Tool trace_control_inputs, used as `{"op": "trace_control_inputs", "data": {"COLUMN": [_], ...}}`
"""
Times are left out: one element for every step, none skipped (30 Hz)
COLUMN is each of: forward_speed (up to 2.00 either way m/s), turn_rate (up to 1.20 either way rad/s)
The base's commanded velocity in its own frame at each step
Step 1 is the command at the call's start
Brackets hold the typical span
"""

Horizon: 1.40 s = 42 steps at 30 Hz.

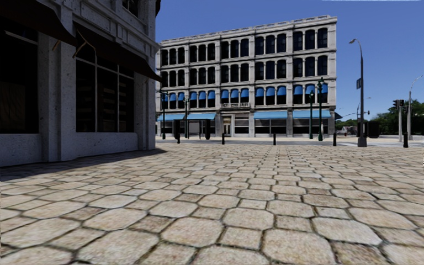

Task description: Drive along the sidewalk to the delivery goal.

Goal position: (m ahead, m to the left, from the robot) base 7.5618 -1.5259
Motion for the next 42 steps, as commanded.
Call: {"op": "trace_control_inputs", "data": {"forward_speed": [0.87, 0.89, 0.89, 0.89, 0.90, 0.91, 0.93, 0.93, 0.95, 0.98, 1.08, 1.13, 1.13, 1.14, 1.15, 1.15, 1.15, 1.15, 1.15, 1.20, 1.44, 1.44, 2.00, 2.00, 2.00, 2.00, 2.00, 2.00, 2.00, 2.00, 2.00, 2.00, 2.00, 2.00, 2.00, 2.00, 2.00, 2.00, 2.00, 2.00, 2.00, 2.00], "turn_rate": [-0.24, -0.24, -0.24, -0.24, -0.24, -0.24, -0.24, -0.24, -0.24, -0.24, -0.24, -0.24, -0.24, -0.24, -0.24, -0.24, -0.24, -0.24, -0.24, -0.25, -0.27, -0.27, -0.27, -0.27, -0.27, -0.27, -0.27, -0.27, -0.27, -0.27, -0.27, -0.27, -0.27, -0.27, -0.27, -0.27, -0.27, -0.27, -0.27, -0.27, -0.27, -0.27]}}
